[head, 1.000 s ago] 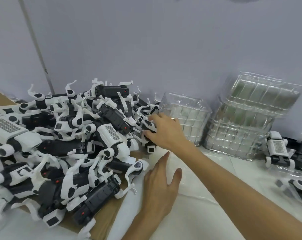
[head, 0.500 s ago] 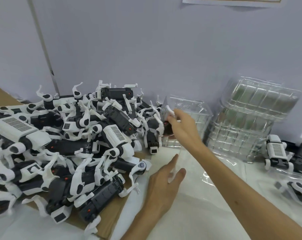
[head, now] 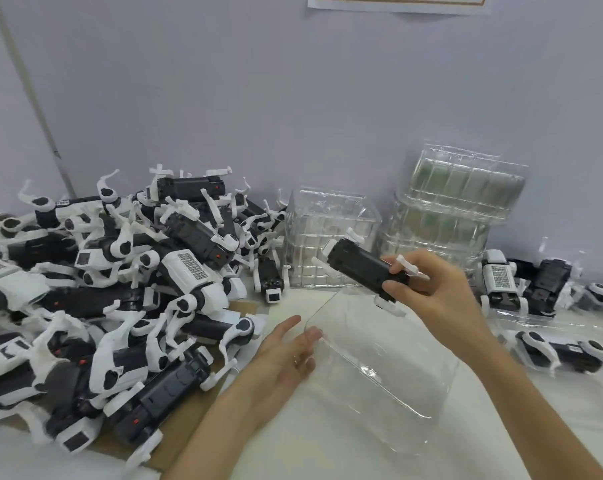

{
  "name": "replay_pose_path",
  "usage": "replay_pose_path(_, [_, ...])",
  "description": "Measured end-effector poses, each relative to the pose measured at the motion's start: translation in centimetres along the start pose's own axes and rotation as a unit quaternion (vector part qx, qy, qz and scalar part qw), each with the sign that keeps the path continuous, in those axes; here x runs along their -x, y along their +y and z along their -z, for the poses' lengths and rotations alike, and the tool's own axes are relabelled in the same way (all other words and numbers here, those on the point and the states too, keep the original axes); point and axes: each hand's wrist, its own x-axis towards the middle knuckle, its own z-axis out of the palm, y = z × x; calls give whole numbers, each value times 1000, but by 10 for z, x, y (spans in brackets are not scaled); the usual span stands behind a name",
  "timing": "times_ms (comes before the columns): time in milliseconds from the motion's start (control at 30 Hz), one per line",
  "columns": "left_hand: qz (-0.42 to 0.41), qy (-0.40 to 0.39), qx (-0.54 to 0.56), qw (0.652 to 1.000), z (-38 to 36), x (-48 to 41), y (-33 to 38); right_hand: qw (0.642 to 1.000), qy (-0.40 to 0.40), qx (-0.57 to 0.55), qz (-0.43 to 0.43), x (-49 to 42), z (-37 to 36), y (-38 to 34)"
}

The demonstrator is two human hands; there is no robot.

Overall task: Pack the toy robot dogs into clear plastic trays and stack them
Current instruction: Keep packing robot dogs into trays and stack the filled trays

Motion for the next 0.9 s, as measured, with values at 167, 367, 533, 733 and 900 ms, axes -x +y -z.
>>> replay_pose_path(167, [72, -60, 86, 992, 9, 0, 15, 1000, 4, -16, -6, 2, 24, 6])
replay_pose_path(367, [2, 48, 180, 982, 2, -8, 5, 999, -15, -36, -15, 0, 40, 11])
replay_pose_path(533, [-41, 103, 185, 976, 0, -15, -2, 999, -43, -26, -10, 1, 35, 12])
replay_pose_path(733, [-79, 138, 174, 972, 0, -18, -5, 998, -53, 22, 6, 6, 21, 16])
replay_pose_path(900, [-77, 154, 162, 972, -3, -18, -5, 995, -60, 74, 8, 7, 15, 24])
